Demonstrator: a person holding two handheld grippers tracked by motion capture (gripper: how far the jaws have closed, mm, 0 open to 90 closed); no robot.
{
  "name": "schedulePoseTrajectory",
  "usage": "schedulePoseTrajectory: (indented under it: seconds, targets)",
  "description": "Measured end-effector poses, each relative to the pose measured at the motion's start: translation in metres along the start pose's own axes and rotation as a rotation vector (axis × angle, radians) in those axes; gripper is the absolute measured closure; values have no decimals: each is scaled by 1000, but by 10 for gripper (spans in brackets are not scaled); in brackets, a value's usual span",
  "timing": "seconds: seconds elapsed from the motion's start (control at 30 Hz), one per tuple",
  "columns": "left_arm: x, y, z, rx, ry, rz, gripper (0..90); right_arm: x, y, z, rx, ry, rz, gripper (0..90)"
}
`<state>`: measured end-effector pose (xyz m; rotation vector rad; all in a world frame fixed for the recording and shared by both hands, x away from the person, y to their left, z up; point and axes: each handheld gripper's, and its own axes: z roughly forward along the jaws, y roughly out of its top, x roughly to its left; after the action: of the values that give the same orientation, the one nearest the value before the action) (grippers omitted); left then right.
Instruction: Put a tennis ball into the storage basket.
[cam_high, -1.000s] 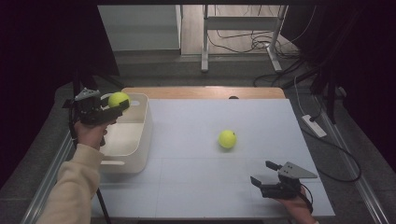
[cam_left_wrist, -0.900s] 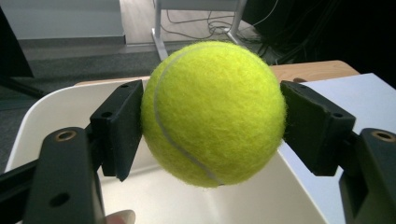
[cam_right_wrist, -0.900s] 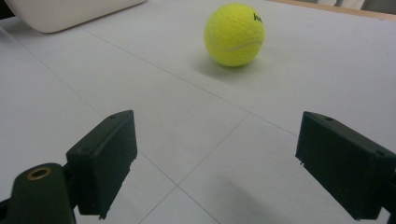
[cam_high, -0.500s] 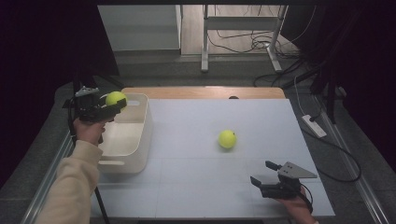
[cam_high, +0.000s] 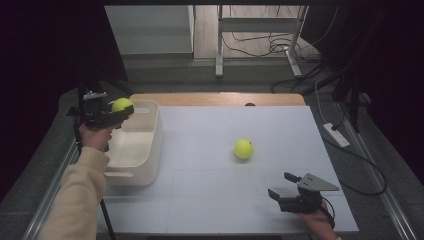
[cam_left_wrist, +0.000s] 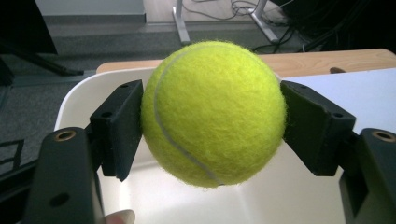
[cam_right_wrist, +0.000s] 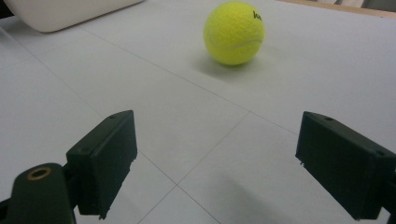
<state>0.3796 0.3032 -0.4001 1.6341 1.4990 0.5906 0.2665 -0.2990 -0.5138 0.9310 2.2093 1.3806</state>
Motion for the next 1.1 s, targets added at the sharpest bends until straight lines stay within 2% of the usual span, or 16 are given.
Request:
schedulePoseTrajectory:
  seconds: [0.2, 0.7, 0.97, 1.1]
  targets:
    - [3, -1, 6, 29, 14, -6, 268, 0, 0, 0, 2, 0, 0, 123]
    - [5, -3, 20, 115, 37, 11, 267, 0, 0, 0, 5, -2, 3, 123]
    - [5, -4, 24, 139, 66, 25, 266, 0, -1, 0, 4, -3, 2, 123]
    - [5, -4, 24, 136, 70, 25, 265, 0, -1, 0, 5, -3, 3, 123]
